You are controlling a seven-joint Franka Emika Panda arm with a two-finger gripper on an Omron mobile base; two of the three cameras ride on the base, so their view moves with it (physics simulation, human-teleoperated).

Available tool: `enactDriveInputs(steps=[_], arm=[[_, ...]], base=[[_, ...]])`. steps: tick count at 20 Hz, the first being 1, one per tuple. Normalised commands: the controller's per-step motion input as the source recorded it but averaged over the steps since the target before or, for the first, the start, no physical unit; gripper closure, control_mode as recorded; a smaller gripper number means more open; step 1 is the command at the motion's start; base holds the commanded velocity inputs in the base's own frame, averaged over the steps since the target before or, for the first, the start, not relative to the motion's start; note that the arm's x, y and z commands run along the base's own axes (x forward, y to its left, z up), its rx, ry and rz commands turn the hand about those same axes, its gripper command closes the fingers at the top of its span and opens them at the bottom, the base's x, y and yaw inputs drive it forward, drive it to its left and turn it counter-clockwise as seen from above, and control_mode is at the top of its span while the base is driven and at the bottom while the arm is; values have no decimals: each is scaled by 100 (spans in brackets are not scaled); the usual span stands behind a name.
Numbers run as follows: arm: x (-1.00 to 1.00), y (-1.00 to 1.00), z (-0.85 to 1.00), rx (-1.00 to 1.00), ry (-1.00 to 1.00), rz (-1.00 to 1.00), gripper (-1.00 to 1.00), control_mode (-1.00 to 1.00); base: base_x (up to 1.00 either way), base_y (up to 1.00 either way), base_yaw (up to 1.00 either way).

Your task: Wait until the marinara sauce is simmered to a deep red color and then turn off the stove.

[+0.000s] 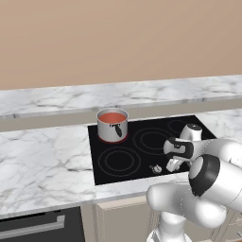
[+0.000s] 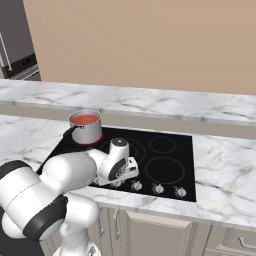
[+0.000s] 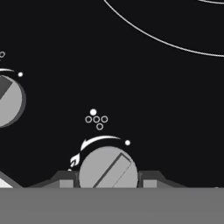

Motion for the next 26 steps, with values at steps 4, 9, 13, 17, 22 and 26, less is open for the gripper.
enactDriveInputs(steps=[4,9,13,17,22,26], arm=[[0,0,0,0,0,0,100,-100],[0,0,0,0,0,0,100,-100],[0,0,0,0,0,0,100,-100],[0,0,0,0,0,0,100,-100],[0,0,0,0,0,0,100,-100],[0,0,0,0,0,0,100,-100]], base=[[0,0,0],[0,0,0],[0,0,0],[0,0,0],[0,0,0],[0,0,0]])
